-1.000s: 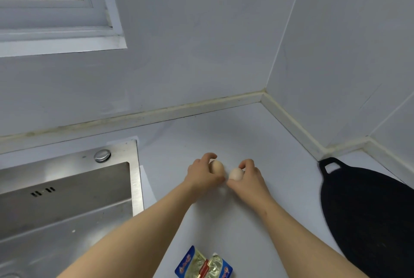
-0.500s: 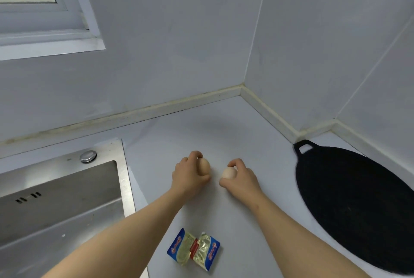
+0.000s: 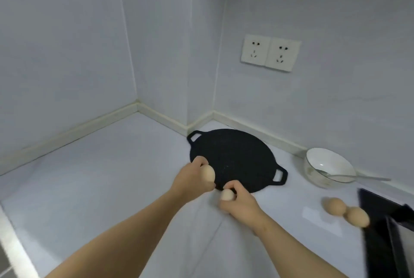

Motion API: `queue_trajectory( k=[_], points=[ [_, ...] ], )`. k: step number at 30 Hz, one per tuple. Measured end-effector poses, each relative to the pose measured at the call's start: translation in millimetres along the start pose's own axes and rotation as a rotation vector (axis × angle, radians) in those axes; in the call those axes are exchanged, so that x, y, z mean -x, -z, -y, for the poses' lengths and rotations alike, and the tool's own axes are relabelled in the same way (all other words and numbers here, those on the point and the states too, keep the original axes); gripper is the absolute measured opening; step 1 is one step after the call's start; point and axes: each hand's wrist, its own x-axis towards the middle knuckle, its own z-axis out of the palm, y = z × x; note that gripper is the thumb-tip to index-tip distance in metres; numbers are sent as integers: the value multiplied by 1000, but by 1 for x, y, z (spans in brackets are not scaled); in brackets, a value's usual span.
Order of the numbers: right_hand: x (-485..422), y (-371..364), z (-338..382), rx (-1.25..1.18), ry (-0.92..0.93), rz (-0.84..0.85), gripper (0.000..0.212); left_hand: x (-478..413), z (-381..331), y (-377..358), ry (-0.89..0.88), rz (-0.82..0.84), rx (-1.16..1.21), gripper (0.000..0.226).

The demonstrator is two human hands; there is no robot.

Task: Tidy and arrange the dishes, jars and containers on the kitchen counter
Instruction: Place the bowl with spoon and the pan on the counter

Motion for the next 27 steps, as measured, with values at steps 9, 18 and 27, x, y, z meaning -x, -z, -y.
queue_trajectory(
  k=[9, 18, 27],
  points=[
    [53, 107, -81, 30, -121, -311, 28, 1, -110, -93, -255, 230, -119, 47],
    [35, 158, -125, 344, -161, -608, 27, -22, -151, -140, -329, 283, -257, 49],
    [-1, 168, -135, 606, -142, -722, 32, -52, -155, -162, -340, 251, -306, 54]
  ],
)
